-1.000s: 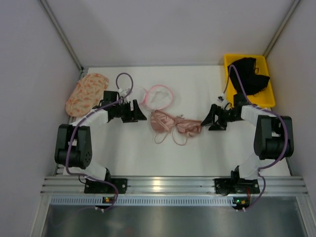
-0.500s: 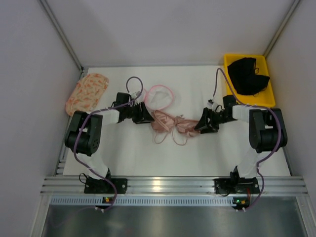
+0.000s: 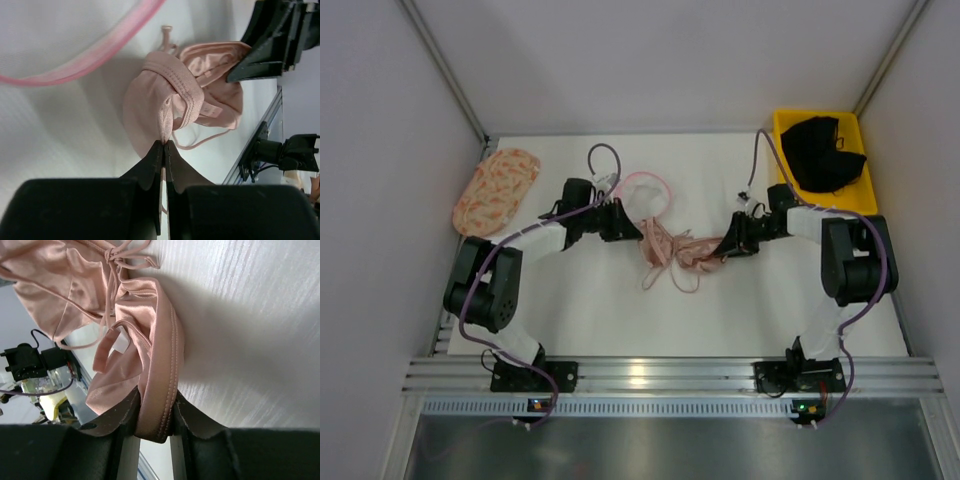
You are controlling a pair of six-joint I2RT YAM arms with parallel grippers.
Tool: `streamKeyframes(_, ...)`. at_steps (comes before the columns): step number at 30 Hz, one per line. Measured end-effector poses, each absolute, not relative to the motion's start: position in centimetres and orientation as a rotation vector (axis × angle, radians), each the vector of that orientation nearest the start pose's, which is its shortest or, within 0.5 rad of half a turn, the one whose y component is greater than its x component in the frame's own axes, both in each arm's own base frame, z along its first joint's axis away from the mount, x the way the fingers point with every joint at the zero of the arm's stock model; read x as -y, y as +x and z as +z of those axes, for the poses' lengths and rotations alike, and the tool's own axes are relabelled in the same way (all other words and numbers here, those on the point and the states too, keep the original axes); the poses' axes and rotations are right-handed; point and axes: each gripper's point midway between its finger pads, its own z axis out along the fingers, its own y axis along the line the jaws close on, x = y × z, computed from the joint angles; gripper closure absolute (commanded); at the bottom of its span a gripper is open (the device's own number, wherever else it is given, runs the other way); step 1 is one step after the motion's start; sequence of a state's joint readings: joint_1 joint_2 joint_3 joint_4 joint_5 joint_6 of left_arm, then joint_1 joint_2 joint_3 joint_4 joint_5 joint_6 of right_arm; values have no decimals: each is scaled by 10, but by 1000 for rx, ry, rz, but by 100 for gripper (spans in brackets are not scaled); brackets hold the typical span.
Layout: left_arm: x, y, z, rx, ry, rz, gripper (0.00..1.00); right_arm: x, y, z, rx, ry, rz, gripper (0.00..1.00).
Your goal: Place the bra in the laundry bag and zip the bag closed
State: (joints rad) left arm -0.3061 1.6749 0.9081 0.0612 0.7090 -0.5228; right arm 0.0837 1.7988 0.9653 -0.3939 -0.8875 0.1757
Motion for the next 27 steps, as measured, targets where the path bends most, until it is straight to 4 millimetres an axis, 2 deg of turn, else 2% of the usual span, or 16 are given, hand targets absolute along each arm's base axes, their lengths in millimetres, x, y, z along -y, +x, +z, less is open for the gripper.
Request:
streamKeyframes(4, 267, 324, 117, -2323, 242, -1270, 100, -171, 297, 48, -2633, -121, 1303, 78)
streamKeyframes(11, 311, 313, 141, -2284, 356, -1346, 100, -182, 295, 54, -2612, -195, 1299, 83)
streamKeyframes(14, 336, 314, 141, -2282, 403, -1378, 100, -188, 294, 57, -2599, -229, 1299, 82)
streamKeyframes(17, 361, 313, 129, -2307, 432, -1415, 100, -192, 293, 59, -2588, -256, 1295, 80)
streamKeyframes(19, 376, 312, 115, -2338, 437, -1436, 100, -194, 293, 60, -2581, -270, 1291, 77)
streamKeyframes(21, 386, 310, 101, -2365, 445, -1447, 100, -195, 293, 61, -2576, -278, 1287, 68)
streamKeyframes(24, 396, 307, 84, -2403, 449, -1453, 100, -195, 293, 62, -2574, -283, 1288, 44)
streamKeyframes(27, 400, 306, 71, -2430, 435, -1459, 100, -195, 288, 63, -2575, -307, 1299, 32)
